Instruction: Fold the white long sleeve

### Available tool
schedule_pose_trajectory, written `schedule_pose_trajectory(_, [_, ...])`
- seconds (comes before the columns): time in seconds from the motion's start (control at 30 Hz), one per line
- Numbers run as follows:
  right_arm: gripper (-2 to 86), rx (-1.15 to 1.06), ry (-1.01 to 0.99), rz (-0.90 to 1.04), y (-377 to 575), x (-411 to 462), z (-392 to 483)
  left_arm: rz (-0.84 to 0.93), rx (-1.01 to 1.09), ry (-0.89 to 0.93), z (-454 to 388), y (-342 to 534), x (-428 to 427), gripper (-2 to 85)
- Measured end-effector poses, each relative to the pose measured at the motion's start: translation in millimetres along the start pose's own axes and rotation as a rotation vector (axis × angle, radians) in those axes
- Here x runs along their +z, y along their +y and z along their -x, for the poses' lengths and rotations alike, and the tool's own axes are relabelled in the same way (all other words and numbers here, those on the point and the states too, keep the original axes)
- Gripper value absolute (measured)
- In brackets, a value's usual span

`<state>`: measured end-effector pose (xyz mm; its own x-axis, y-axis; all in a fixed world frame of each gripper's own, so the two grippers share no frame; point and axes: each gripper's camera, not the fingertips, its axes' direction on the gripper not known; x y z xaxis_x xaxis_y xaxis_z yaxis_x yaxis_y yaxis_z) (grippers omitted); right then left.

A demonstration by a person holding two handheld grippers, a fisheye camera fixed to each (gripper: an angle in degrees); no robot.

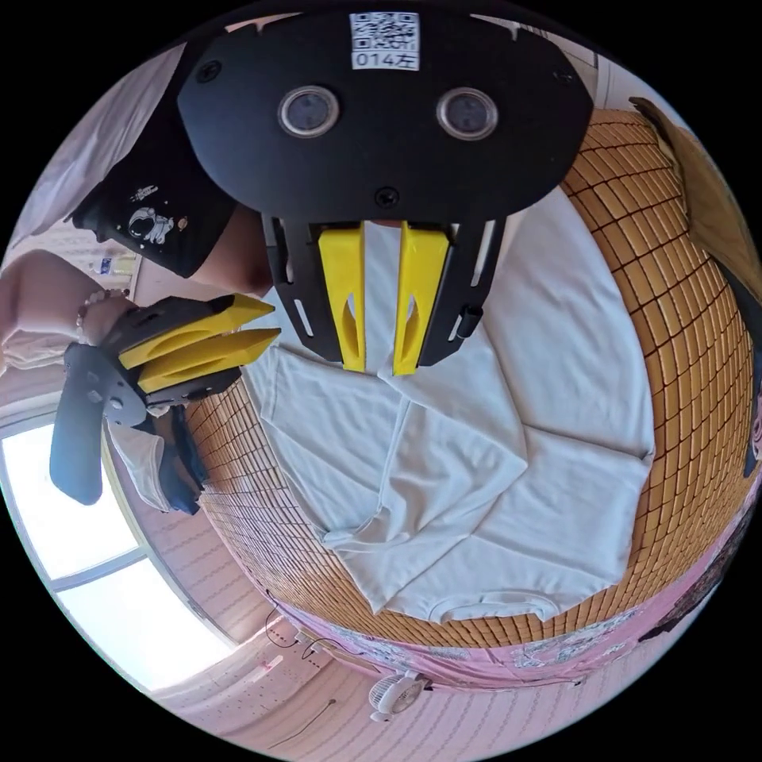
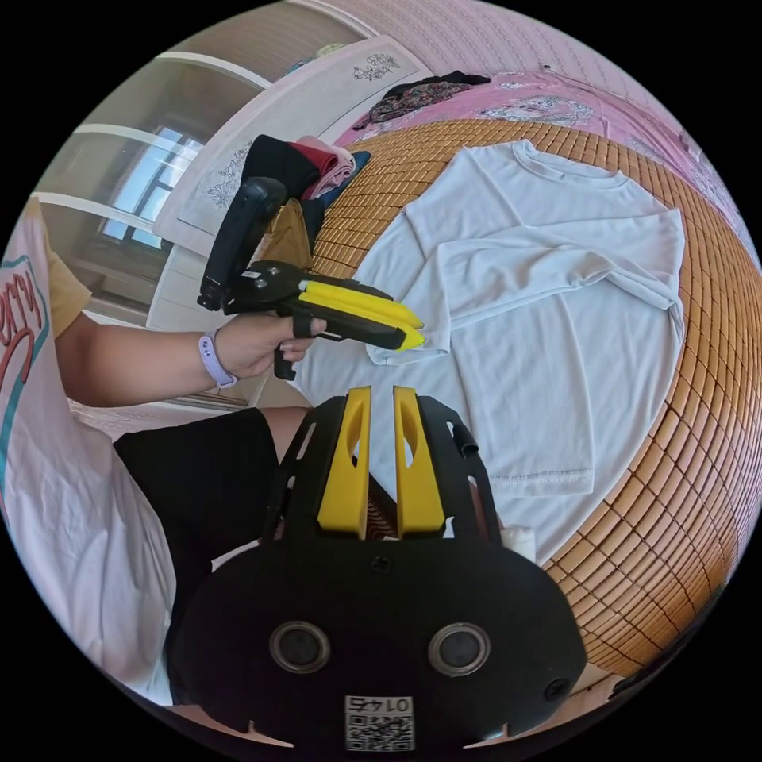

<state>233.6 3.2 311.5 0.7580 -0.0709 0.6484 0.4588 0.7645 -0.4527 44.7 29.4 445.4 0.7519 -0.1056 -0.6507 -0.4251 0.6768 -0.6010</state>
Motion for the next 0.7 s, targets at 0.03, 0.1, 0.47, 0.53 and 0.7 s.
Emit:
schedule_pose_trajectory(0.03, [5.4,0.001,-0.002,0.005,-4,0,1,0.041,-0.020,-0.016,5,-1,6,6.0])
schedule_pose_trajectory(0.1, [5.3,-0.002,-0.007,0.018,-10,1,4,0.055,-0.028,-0.043,11,1,7,4.3])
schedule_pose_trajectory(0.47, [4.3,-0.031,0.106,-0.066,-51,-2,34,-0.178,-0.243,0.096,96,66,-124,-1.0])
schedule_pose_trajectory(0.53, [5.0,-0.005,0.066,-0.071,-62,1,33,-0.169,-0.315,0.077,118,81,-134,-1.0])
schedule_pose_trajectory(0.7, [6.1,-0.095,0.132,-0.026,-85,15,47,-0.216,-0.464,0.193,161,103,-145,-1.0])
